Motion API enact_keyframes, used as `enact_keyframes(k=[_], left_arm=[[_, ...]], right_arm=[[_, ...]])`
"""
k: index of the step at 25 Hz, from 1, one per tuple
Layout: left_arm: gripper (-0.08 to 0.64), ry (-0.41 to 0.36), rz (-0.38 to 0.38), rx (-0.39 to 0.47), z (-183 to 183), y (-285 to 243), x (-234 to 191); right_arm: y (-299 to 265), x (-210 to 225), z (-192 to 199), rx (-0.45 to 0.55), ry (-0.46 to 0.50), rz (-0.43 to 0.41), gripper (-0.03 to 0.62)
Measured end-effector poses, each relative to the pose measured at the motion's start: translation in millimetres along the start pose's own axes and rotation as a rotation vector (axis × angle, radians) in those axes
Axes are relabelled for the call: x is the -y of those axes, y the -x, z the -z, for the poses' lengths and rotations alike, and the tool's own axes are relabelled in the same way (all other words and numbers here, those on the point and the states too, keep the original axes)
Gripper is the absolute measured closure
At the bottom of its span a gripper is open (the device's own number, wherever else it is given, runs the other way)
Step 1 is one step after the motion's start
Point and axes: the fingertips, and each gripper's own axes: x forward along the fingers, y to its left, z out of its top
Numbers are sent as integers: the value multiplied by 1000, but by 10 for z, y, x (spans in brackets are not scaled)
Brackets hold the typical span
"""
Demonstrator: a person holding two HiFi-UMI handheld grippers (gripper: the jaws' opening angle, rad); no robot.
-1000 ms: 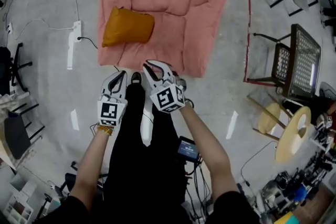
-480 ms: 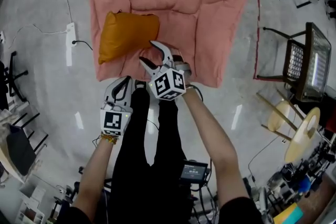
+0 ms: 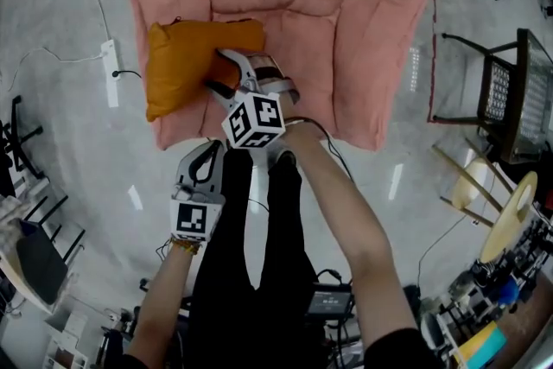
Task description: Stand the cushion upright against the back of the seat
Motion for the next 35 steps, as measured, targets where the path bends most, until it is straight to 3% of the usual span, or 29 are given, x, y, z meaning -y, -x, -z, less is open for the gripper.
enact_keyframes(k=[8, 13, 19, 22, 29, 35], left_arm=[[546, 29, -20, -22, 166, -16, -133], [546, 30, -25, -17, 168, 4, -178], [546, 28, -21, -19, 187, 22, -186], [546, 21, -17, -23, 193, 30, -168], [546, 7, 0, -27, 150, -15, -132], [546, 0, 10, -31, 86, -100, -145]], right_arm=[[-278, 16, -49, -73, 2, -71, 325], [-280, 3, -83, -78, -24, -51, 402], [-117, 20, -104, -59, -122, -14, 471], [-3, 39, -138, -36, -214, 2, 480], [228, 384, -10, 61, -563, 100, 495], [449, 1082, 45, 120, -638, 298, 503]])
